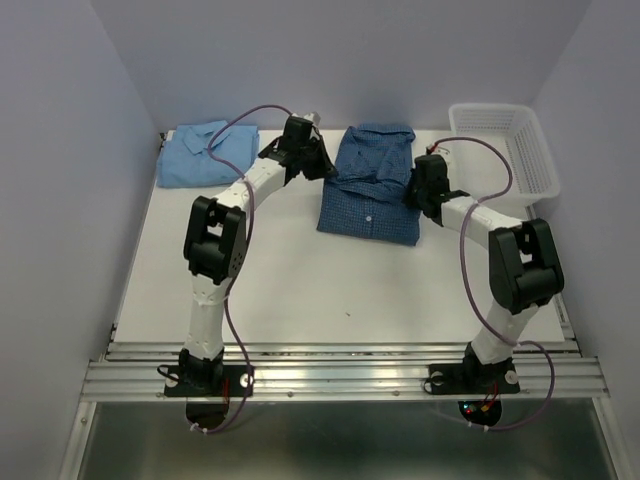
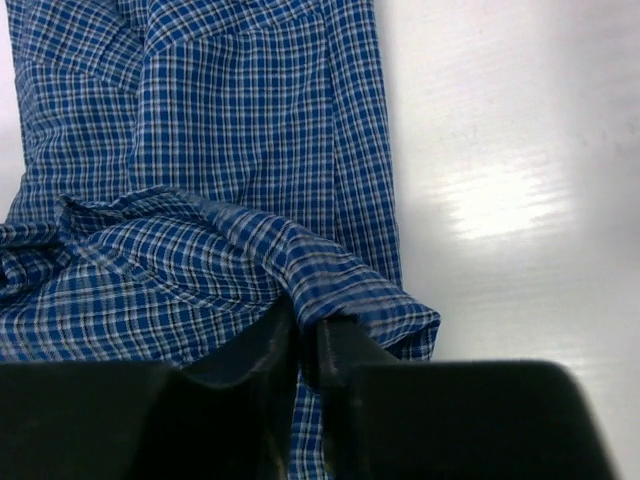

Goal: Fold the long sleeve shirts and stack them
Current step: Fold the shirt

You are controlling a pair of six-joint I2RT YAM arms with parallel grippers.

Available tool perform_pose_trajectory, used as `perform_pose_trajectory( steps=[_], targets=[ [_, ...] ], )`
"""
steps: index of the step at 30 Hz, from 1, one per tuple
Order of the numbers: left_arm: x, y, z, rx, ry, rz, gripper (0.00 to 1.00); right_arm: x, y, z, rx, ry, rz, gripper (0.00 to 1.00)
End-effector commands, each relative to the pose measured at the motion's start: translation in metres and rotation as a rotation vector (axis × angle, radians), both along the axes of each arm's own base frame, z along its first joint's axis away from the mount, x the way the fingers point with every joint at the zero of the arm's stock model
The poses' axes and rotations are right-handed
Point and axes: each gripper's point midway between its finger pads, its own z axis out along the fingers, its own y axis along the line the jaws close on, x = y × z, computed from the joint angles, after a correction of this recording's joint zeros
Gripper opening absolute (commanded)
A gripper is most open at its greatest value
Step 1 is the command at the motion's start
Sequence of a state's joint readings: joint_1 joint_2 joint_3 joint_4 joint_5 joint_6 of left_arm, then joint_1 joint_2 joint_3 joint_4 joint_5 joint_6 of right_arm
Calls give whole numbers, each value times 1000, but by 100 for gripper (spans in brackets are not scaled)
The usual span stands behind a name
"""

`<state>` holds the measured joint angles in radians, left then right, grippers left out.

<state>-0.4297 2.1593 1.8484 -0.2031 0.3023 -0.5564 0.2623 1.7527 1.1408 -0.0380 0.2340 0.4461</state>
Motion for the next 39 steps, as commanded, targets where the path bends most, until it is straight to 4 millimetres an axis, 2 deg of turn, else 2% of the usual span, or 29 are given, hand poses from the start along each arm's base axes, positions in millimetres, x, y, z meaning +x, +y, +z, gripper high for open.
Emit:
perform_pose_trajectory(
  steps=[1, 2, 4, 5, 6, 7, 8, 10, 13, 14, 15, 17, 19, 20, 21, 23, 24, 26, 27, 29, 30, 31, 33, 34, 35, 36, 37, 38, 39],
  targets=[
    [26, 8, 19, 0, -90, 17, 10, 40, 6, 24, 35, -118, 26, 20],
    [28, 7, 19, -5, -88, 6, 20, 46, 9, 25, 30, -122, 41, 38],
    [30, 4, 22, -4, -101, -26, 77, 48, 16, 29, 34, -121, 92, 59],
    [30, 3, 31, -6, -125, -40, 98, 47, 19, 34, 37, -123, 113, 81],
    [29, 4, 42, -2, -163, -57, 99, 41, 23, 50, 52, -144, 141, 91],
    [30, 3, 43, 1, -177, -69, 99, 41, 23, 50, 52, -144, 142, 91],
    [28, 4, 49, 4, -191, -73, 99, 37, 25, 55, 63, -153, 157, 100],
    [22, 10, 63, 16, -225, -72, 99, 21, 31, 70, 85, -182, 210, 100],
    [6, 21, 70, 22, -238, -49, 99, -1, 38, 83, 125, -220, 275, 100],
    [0, 24, 83, 10, -262, -39, 99, -6, 41, 84, 141, -218, 288, 100],
    [-9, 30, 67, 26, -227, -35, 99, -15, 51, 83, 176, -208, 345, 100],
    [-18, 38, 61, 42, -213, -3, 99, -27, 58, 75, 220, -185, 384, 100],
    [-35, 48, 52, 53, -187, 19, 99, -44, 81, 69, 280, -166, 473, 100],
    [-40, 51, 48, 56, -176, 27, 99, -47, 83, 65, 291, -164, 490, 100],
    [-53, 57, 40, 54, -151, 40, 99, -55, 90, 53, 300, -144, 518, 100],
    [-64, 61, 35, 44, -140, 49, 99, -49, 91, 48, 296, -145, 517, 100],
    [-70, 63, 37, 36, -141, 56, 99, -37, 92, 46, 282, -144, 509, 100],
    [-82, 69, 20, 46, -99, 65, 99, -21, 92, 44, 269, -135, 485, 100],
    [-87, 73, 15, 51, -86, 77, 99, -3, 91, 45, 248, -150, 458, 100],
    [-92, 74, 12, 49, -79, 78, 99, 19, 88, 46, 221, -172, 416, 100],
    [-95, 75, 10, 49, -75, 78, 99, 35, 76, 45, 185, -185, 329, 100],
    [-96, 75, 8, 46, -71, 77, 99, 54, 74, 41, 161, -193, 298, 100],
    [-97, 76, 3, 51, -61, 80, 99, 78, 62, 33, 110, -202, 248, 100],
    [-96, 75, 1, 51, -57, 77, 99, 95, 66, 48, 106, -243, 254, 100],
    [-97, 74, -3, 54, -48, 70, 99, 106, 58, 31, 84, -218, 219, 100],
    [-98, 72, -5, 48, -42, 57, 99, 111, 59, 29, 77, -205, 218, 100],
    [-98, 71, -7, 51, -37, 52, 99, 118, 55, 31, 72, -207, 213, 100],
    [-98, 71, -9, 52, -33, 47, 99, 125, 57, 45, 71, -230, 217, 100],
    [-98, 71, -16, 62, -23, 43, 99, 123, 58, 52, 63, -232, 241, 100]
  ],
)
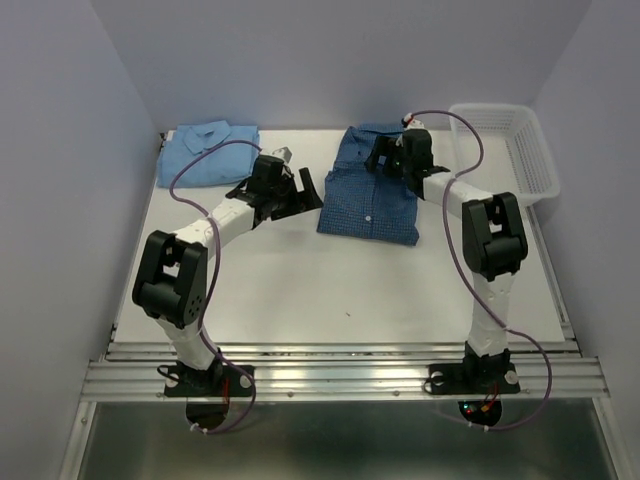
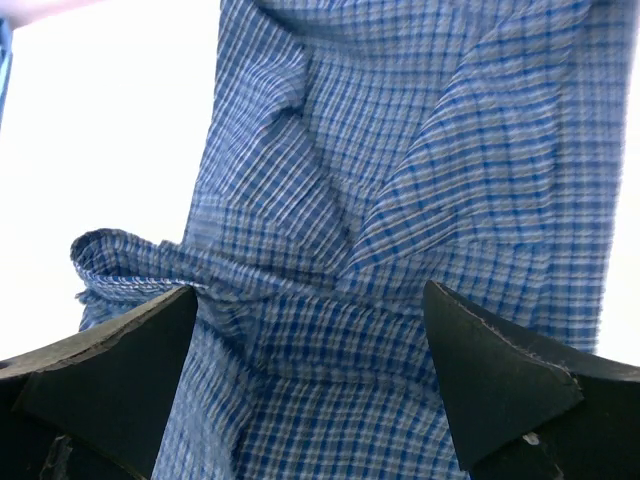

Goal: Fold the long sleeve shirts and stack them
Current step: Fold the shirt

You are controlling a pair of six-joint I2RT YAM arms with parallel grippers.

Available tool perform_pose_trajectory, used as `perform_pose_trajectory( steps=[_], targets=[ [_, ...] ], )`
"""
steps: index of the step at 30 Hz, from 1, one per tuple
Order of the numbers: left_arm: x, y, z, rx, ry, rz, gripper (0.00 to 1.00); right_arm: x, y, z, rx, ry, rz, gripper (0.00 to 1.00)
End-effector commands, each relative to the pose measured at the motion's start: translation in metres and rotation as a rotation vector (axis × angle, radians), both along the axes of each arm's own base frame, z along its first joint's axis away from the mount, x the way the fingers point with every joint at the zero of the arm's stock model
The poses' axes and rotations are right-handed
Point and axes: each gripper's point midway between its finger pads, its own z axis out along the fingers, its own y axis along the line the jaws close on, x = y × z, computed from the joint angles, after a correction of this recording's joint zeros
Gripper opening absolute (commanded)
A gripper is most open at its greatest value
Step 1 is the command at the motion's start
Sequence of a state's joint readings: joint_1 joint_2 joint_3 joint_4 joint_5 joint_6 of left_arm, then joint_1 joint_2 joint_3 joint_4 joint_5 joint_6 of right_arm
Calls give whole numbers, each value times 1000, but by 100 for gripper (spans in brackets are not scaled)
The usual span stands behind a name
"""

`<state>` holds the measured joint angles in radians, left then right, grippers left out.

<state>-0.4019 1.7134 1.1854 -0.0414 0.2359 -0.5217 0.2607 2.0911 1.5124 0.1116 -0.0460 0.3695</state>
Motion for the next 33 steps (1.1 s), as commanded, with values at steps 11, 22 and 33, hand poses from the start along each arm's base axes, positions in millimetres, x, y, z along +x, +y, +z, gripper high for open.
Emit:
perform_pose_trajectory(
  steps=[11, 22, 33],
  targets=[
    [13, -23, -31, -31, 25, -109, 99, -114, -56, 54, 62, -22, -181, 100],
    [22, -46, -67, -60, 86, -168, 75, -193, -52, -49, 139, 235, -155, 100],
    [9, -60, -86, -99, 137, -212, 13, -195, -67, -104, 55, 354, -224, 73]
  ],
)
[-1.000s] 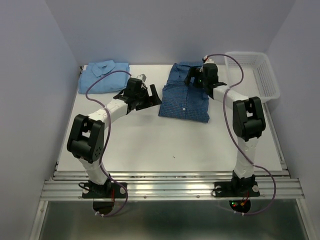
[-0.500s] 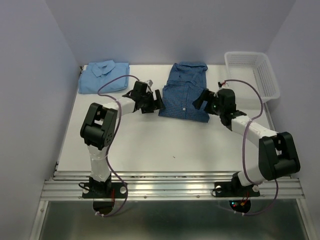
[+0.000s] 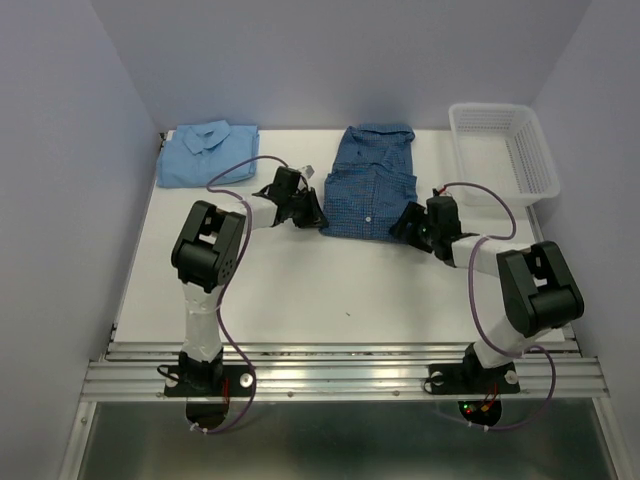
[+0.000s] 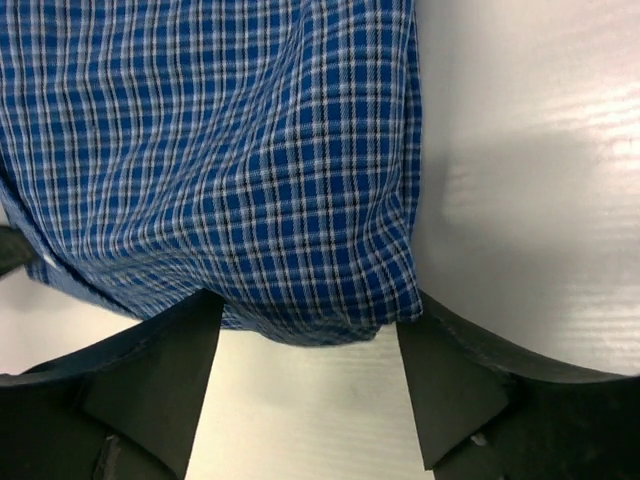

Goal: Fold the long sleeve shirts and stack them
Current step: Fold the shirt

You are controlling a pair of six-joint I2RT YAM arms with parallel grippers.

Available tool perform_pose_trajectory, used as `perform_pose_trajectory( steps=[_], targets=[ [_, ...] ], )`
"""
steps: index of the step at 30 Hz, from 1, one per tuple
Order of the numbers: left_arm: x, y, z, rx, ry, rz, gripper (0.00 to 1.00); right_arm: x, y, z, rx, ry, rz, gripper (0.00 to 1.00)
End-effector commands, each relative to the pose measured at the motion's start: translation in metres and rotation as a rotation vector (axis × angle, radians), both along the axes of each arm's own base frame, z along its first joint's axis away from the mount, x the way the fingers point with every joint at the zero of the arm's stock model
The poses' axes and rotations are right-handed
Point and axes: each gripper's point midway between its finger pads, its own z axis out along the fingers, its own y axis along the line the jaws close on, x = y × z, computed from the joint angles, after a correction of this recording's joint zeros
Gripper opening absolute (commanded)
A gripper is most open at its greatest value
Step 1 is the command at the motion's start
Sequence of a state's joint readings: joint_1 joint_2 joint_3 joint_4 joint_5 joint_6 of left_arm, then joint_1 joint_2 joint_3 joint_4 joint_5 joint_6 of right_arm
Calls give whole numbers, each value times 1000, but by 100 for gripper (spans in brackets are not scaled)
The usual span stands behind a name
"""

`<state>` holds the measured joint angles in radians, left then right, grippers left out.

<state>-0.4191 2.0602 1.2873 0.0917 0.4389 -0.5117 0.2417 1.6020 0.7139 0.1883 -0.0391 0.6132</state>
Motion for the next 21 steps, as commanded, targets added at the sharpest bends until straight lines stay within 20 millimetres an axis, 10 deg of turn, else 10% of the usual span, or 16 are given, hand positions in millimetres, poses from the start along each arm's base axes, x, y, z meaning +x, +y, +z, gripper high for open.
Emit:
perform_pose_trajectory(
  steps=[1, 5, 8, 21],
  targets=[
    [-1, -11, 5, -24, -12, -31, 2, -5, -16, -32, -79, 83, -47, 65],
    [-5, -10, 8, -26, -14, -32, 0, -17, -5, -36, -31, 113, 11, 23],
    [-17, -2, 24, -29, -32, -16, 0, -46, 14, -26, 68, 132, 121, 16],
    [-137, 61, 26, 52, 105, 89, 0, -212, 36, 14, 297, 415, 401, 23]
  ],
)
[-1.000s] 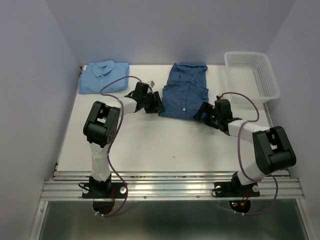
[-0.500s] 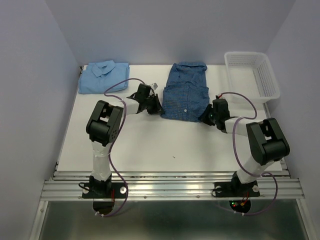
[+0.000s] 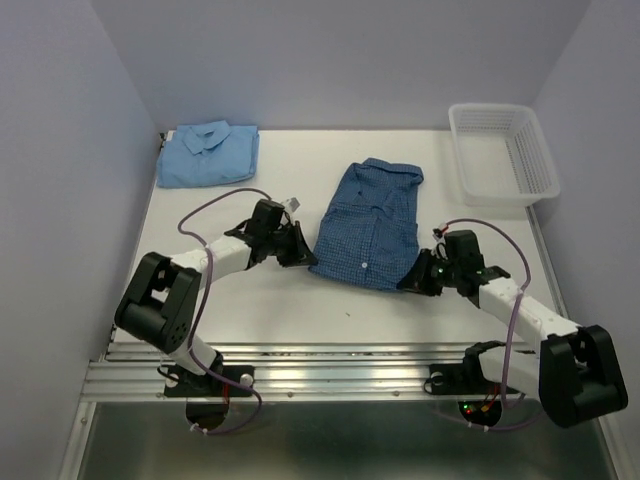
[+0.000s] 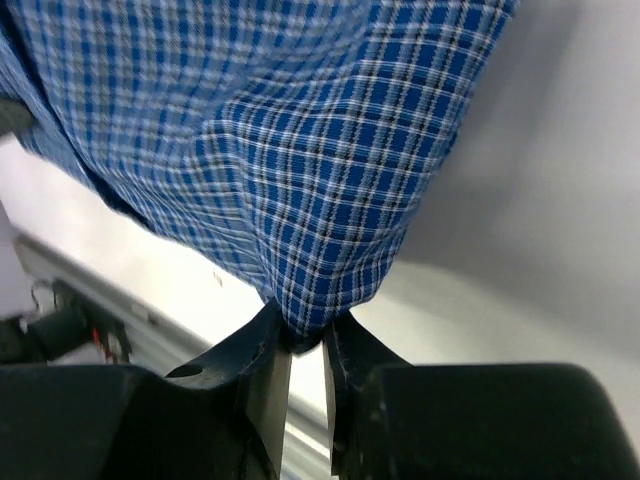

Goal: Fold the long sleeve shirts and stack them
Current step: Fold the shirt

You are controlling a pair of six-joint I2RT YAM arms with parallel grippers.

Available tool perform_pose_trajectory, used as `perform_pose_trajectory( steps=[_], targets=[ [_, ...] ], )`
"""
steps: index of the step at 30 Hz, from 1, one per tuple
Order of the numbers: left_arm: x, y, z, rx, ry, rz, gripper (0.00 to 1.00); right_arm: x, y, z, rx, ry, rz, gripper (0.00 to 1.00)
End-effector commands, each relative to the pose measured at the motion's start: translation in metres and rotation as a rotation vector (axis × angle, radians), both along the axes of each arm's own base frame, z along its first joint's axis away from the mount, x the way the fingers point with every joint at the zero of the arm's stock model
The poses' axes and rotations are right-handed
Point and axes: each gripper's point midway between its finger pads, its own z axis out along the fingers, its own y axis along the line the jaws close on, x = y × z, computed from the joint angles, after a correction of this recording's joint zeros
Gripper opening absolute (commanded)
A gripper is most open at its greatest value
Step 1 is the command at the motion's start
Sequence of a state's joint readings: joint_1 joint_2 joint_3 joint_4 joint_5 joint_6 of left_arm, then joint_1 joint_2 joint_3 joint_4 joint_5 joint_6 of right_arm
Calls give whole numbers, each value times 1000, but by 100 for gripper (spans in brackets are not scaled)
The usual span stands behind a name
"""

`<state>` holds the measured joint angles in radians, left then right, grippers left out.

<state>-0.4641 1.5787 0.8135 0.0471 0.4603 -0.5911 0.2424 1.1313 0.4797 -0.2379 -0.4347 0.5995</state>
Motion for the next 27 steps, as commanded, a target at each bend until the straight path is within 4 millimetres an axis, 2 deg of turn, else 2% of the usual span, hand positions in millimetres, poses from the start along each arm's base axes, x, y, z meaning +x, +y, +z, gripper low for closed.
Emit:
perform_pose_trajectory(
  steps=[1, 4, 5, 7, 8, 9, 10, 11, 12, 13, 15, 16, 17, 18, 20, 21, 22, 23, 24, 26, 27],
  targets=[
    [-6, 33, -8, 119, 21, 114, 0, -64, 9, -2, 81, 177, 144, 28],
    [3, 36, -8, 153, 4, 136, 0, -79, 17, 3, 134, 183, 235, 52],
    [5, 37, -9, 165, 8, 140, 0, -80, 18, 5, 140, 179, 247, 65],
    [14, 41, -9, 205, 3, 155, 0, -74, 18, 9, 130, 156, 245, 100],
    [13, 46, -12, 238, 19, 159, 0, -68, 17, 11, 114, 138, 236, 100],
    [20, 47, -8, 262, 3, 162, 0, -56, 14, 19, 82, 80, 228, 100],
    [26, 62, -11, 326, -2, 209, 0, -48, 13, 24, 64, 47, 219, 100],
    [32, 68, -11, 352, -8, 223, 0, -41, 12, 30, 50, 17, 208, 100],
    [44, 72, -3, 360, -31, 244, 0, -31, 11, 42, 39, -36, 201, 100],
    [58, 88, 0, 389, -50, 302, 0, -22, 10, 46, 23, -72, 190, 100],
    [79, 96, 5, 383, -89, 338, 0, -10, 8, 53, 6, -123, 170, 100],
    [98, 96, 17, 350, -126, 347, 0, 2, 6, 57, -12, -161, 134, 100],
    [112, 105, 13, 353, -120, 369, 0, 8, 5, 60, -18, -179, 120, 100],
    [134, 105, 29, 337, -162, 388, 0, 18, 4, 64, -33, -206, 100, 100],
    [150, 107, 31, 359, -152, 366, 0, 26, 3, 67, -45, -222, 93, 100],
    [156, 106, 19, 378, -129, 348, 1, 29, 3, 70, -51, -232, 94, 100],
    [168, 101, 33, 361, -146, 337, 18, 39, 2, 74, -66, -257, 88, 100],
    [171, 99, 27, 375, -139, 311, 39, 45, 1, 77, -75, -272, 78, 100],
    [174, 100, 33, 376, -141, 328, 97, 53, 1, 81, -83, -294, 63, 100],
    [173, 111, 35, 410, -141, 374, 99, 67, -2, 85, -107, -318, 34, 100],
    [172, 113, 46, 396, -161, 387, 99, 72, -3, 87, -111, -326, 22, 100]
  ],
)
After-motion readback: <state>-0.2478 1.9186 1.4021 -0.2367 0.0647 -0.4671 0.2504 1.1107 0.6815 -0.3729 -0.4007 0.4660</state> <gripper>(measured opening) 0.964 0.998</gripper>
